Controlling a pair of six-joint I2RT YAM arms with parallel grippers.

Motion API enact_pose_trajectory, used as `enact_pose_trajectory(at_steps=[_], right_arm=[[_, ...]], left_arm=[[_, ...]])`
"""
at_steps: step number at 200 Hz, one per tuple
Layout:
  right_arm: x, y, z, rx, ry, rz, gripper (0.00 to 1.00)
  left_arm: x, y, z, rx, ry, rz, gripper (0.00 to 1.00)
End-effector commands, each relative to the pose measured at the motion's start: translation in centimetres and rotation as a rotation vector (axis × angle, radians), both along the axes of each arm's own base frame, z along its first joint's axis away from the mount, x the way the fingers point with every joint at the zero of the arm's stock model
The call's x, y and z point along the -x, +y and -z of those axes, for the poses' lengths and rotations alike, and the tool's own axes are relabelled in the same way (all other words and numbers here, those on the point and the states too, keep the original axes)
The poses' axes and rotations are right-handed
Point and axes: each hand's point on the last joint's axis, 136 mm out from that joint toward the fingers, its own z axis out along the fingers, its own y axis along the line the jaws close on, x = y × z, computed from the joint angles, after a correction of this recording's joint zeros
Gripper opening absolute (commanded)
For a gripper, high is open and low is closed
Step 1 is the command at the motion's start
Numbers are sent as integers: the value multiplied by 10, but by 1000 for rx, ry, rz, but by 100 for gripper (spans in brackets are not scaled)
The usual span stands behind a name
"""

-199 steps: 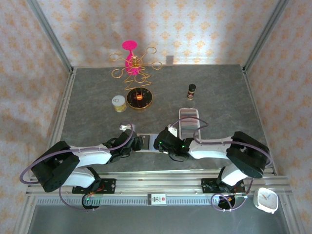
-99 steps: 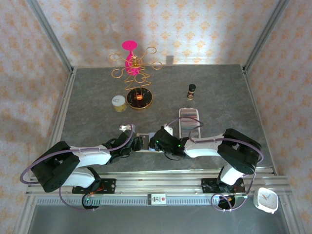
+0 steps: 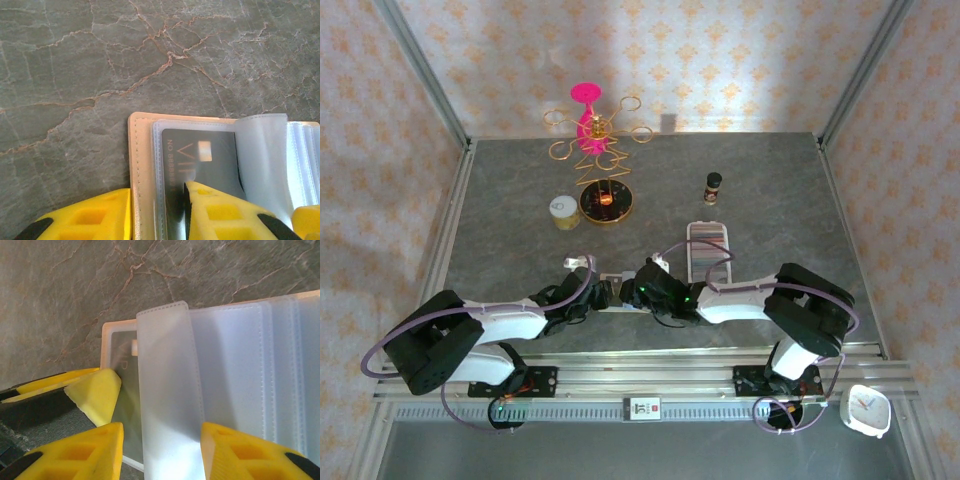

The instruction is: Put the credit cards into the card holder

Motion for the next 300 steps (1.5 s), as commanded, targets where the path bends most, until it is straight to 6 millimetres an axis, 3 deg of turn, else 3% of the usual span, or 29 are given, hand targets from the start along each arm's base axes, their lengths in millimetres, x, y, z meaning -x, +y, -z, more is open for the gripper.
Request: enact_pose_trajectory(at_steps=[1,57,115,159,210,249,274,300], right_arm=[[-2,13,-5,-46,-3,-4,45],[-6,30,-28,-159,-39,-20,44],[-5,34,-26,-188,-29,-20,45],[-7,40,-29,-216,-32,-27,45],[-9,47,-32,-243,-37,-32,44],[-10,56,-37,-285,-45,-46,45],[-12,68,-51,-344,-70,-74,44],[-17,68,-80,-369,-169,-96,45]], left_arm=[[44,-7,40,33,217,97,30],[45,-9,37,54,208,100,31],[42,-7,32,60,187,83,33],[39,-4,22,83,154,58,41],[31,26,19,-27,119,-69,42],[24,73,3,-153,40,-278,46],[22,92,-15,-159,-32,-366,51],[18,87,-40,-81,-98,-350,55]])
